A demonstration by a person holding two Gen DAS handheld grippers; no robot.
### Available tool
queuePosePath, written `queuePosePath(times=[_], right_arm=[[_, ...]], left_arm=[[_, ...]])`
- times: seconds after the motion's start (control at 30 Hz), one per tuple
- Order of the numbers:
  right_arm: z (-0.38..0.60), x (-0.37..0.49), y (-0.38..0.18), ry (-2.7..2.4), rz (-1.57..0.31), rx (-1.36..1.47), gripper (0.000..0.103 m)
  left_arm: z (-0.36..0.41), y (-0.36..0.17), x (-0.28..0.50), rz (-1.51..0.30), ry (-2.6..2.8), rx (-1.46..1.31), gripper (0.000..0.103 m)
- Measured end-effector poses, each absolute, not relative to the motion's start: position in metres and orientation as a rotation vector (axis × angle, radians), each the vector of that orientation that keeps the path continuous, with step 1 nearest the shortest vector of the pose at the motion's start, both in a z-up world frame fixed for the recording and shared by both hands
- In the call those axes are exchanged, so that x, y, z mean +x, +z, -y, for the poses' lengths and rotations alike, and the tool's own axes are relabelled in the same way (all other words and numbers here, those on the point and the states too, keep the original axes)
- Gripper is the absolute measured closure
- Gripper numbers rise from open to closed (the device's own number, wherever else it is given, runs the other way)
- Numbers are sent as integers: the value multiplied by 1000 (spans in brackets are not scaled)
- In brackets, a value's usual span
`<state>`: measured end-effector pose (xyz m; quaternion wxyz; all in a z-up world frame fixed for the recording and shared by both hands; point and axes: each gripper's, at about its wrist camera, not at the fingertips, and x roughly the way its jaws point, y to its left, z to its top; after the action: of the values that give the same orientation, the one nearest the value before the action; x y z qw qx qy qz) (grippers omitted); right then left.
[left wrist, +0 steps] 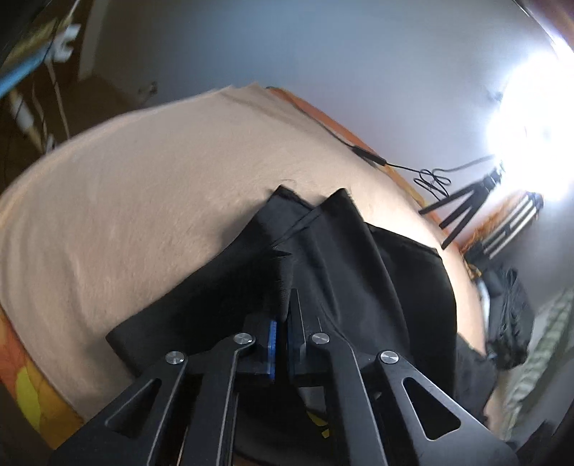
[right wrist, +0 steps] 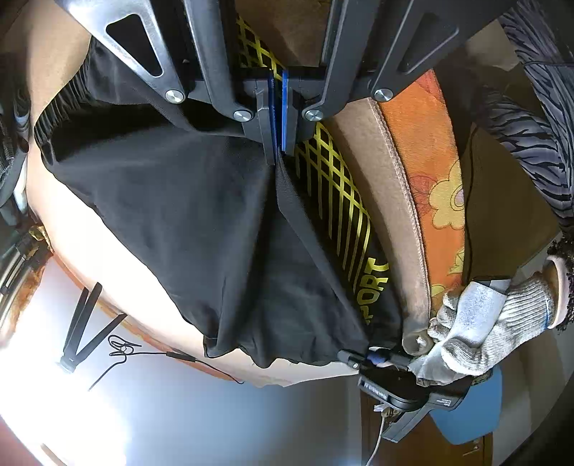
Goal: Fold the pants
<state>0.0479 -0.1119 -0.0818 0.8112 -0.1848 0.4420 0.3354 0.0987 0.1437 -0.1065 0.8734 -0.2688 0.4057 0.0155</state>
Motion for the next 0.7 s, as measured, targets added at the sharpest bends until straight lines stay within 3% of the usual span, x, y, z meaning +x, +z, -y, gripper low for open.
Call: queuePosePath(times=[0.2, 0.43, 0.7], right_arm=[[109, 51, -82, 719, -940, -405, 103], [96, 47, -84, 713, -923, -454, 103], [88, 48, -77, 710, -895, -465, 103]], left_arm=[[-167, -87, 60, -748, 97, -506, 101], [-182, -120, 47, -832, 133, -518, 101], [-187, -109, 44, -806, 179, -426, 101]])
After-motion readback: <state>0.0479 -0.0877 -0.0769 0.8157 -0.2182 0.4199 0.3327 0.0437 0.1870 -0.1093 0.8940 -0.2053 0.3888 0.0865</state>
